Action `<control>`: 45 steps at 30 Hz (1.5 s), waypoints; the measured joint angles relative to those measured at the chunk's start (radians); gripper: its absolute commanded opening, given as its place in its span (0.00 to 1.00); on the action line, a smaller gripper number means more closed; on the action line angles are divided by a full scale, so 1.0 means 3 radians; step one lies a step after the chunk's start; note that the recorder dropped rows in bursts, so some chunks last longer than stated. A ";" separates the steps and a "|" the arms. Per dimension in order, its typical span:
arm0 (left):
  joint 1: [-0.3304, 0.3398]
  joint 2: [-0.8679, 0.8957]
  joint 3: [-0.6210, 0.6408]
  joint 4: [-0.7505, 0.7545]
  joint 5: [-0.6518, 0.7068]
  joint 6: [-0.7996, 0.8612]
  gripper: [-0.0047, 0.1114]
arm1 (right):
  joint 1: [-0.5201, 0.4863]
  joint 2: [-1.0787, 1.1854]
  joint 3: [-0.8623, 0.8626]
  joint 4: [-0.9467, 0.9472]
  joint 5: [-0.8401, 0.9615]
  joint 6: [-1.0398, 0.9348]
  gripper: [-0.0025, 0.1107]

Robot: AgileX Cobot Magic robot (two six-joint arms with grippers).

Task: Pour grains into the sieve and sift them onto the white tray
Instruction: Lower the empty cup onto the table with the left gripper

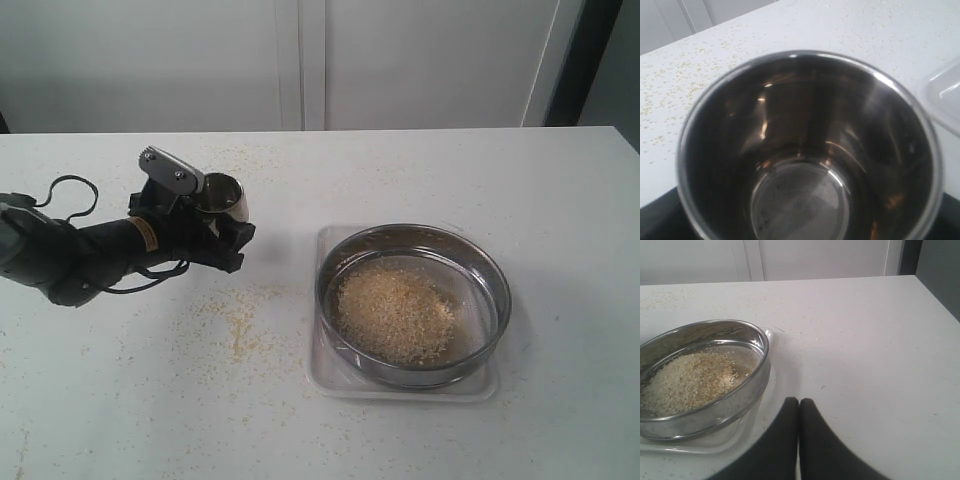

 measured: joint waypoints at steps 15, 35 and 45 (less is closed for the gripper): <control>0.0000 0.0066 0.0000 0.0107 0.0142 -0.0009 0.06 | 0.0000 0.0000 0.0000 0.0000 0.0000 0.0000 0.02; 0.0000 0.0071 0.0000 0.0114 0.0271 -0.0067 0.77 | 0.0000 0.0000 0.0000 0.0000 0.0000 0.0000 0.02; 0.0000 0.0071 0.0000 0.0114 0.0299 -0.0073 0.95 | 0.0000 0.0000 0.0000 0.0000 0.0000 0.0000 0.02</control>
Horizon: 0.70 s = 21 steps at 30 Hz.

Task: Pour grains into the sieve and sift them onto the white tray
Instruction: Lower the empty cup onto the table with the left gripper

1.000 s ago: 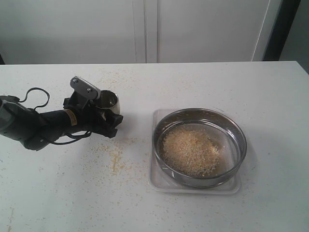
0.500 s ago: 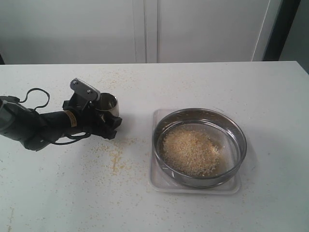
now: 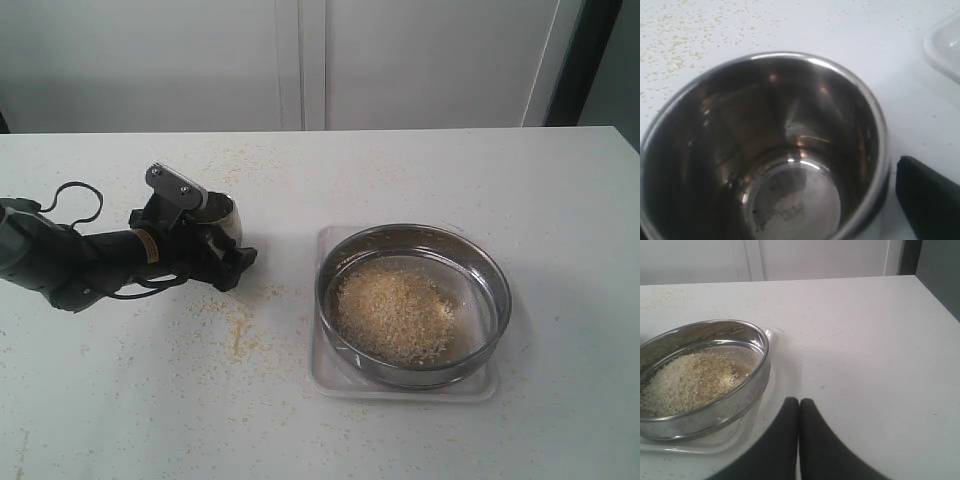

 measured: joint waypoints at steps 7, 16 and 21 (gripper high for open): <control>0.0000 -0.0020 0.0000 0.0000 0.0006 -0.0093 0.95 | 0.0000 0.0000 0.0000 0.0000 0.0000 0.0000 0.02; 0.0000 -0.0265 0.0000 0.0008 0.0398 -0.0209 0.95 | 0.0000 0.0000 0.0000 0.0000 0.0000 0.0000 0.02; 0.0000 -0.0452 0.0000 0.0183 0.0509 -0.0420 0.95 | 0.0000 0.0000 0.0000 0.0000 0.0000 0.0000 0.02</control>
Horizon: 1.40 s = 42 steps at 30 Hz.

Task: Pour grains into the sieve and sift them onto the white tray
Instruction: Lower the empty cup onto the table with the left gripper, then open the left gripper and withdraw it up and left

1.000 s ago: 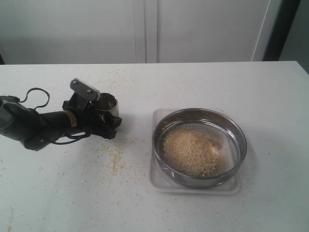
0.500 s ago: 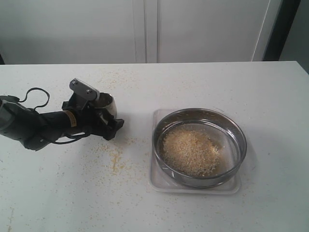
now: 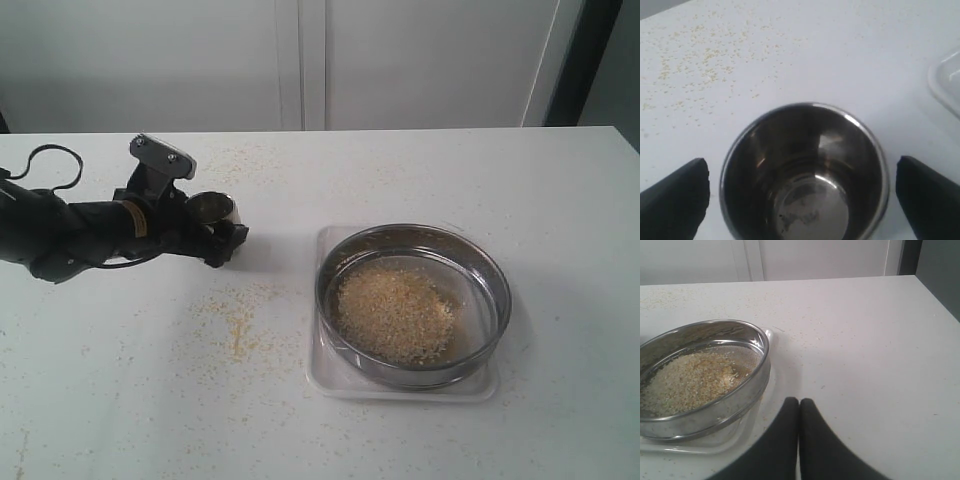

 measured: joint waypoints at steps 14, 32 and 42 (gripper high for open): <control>0.0000 -0.0558 0.0007 0.0231 0.0413 -0.0202 0.95 | 0.0000 0.0000 0.0000 0.0000 0.0000 0.0000 0.02; 0.0000 -0.1557 0.0037 0.0543 0.2247 -0.0641 0.04 | 0.0000 0.0000 0.0000 0.0000 0.0000 0.0000 0.02; 0.0257 -0.1866 0.0037 -0.0028 0.3583 -0.0035 0.04 | 0.0000 0.0000 0.0000 0.0000 0.0000 0.0000 0.02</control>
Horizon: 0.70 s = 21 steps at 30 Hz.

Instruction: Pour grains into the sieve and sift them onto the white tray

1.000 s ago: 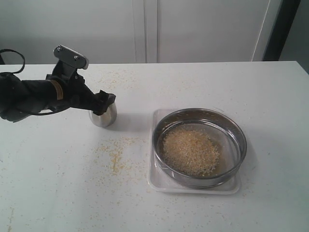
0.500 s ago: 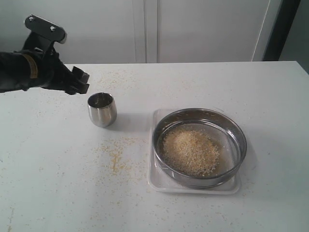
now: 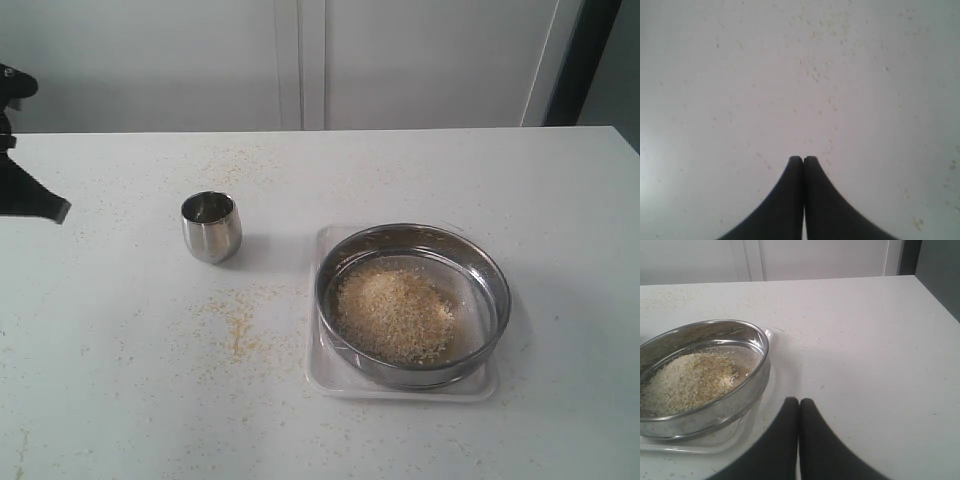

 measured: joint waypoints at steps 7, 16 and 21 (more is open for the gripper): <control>0.0678 -0.0062 0.0000 -0.1493 0.0374 0.1213 0.04 | 0.0000 0.0000 0.0000 0.0000 0.0000 0.0000 0.02; 0.0992 -0.0739 0.0377 -0.1803 0.0008 0.1392 0.04 | 0.0000 0.0000 0.0000 0.0000 0.0000 0.0000 0.02; 0.0992 -0.1227 0.1017 -0.1866 -0.0499 0.1403 0.04 | 0.0000 0.0000 0.0000 0.0000 0.0000 0.0000 0.02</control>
